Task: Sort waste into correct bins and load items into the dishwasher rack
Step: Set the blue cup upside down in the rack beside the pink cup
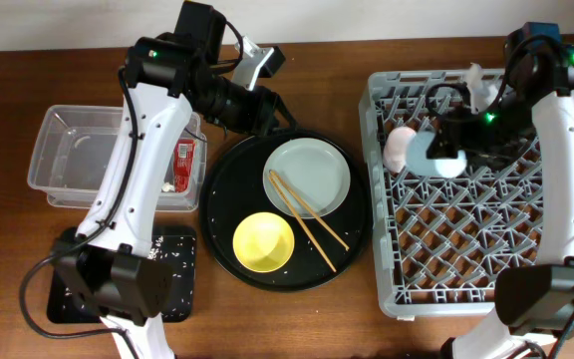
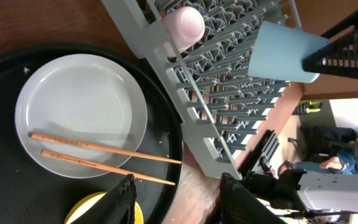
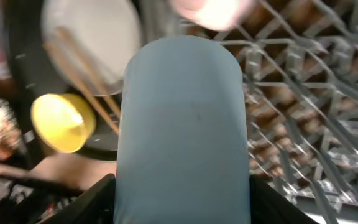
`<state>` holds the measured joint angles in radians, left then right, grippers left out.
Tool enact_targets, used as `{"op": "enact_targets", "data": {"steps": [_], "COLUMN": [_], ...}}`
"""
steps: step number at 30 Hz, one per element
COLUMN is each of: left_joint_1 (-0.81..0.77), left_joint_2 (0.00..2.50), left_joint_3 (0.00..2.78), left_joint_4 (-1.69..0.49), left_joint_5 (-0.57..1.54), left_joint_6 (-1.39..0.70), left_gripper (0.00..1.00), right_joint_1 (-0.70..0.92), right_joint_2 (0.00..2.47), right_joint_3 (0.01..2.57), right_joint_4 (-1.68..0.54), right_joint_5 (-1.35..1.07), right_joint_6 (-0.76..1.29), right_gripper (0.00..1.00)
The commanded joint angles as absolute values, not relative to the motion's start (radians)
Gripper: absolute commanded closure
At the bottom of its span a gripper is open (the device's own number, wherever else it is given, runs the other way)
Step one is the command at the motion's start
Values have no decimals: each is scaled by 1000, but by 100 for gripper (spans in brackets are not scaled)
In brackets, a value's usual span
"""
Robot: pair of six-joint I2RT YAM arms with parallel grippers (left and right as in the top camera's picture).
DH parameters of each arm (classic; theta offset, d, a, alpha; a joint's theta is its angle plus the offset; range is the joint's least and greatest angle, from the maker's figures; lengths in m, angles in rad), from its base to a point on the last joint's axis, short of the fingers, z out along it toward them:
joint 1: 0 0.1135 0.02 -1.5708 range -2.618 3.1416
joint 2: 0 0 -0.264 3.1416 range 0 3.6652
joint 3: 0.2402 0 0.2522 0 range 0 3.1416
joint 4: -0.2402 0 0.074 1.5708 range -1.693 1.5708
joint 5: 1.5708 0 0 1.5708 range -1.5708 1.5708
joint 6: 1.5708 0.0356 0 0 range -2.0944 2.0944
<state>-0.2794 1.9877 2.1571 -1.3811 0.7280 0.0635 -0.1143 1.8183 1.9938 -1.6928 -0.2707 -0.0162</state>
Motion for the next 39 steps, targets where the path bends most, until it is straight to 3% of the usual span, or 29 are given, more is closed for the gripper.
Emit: {"op": "enact_targets", "data": {"steps": [1, 15, 29, 34, 39], "left_joint_1": [-277, -277, -277, -277, -277], "left_joint_2": [1981, 1981, 1981, 1981, 1981], "left_joint_3": [2160, 2160, 2160, 2160, 2160], "left_joint_4": [-1386, -1398, -1415, -1415, -1400], "left_joint_5": [706, 706, 706, 706, 683], "left_joint_6": [60, 61, 61, 62, 60], "left_gripper": [57, 57, 57, 57, 57], "right_joint_1": [-104, 6, 7, 6, 6], "right_joint_2": [1807, 1807, 1807, 1807, 1807], "right_joint_3": [1946, 1760, 1681, 1681, 1687], "right_joint_4": [-1699, -1617, -1521, -1521, -1521], "right_joint_5": [-141, -145, -133, -133, -134], "right_joint_6": [68, 69, 84, 83, 74], "right_gripper": [42, 42, 41, 2, 3]}}
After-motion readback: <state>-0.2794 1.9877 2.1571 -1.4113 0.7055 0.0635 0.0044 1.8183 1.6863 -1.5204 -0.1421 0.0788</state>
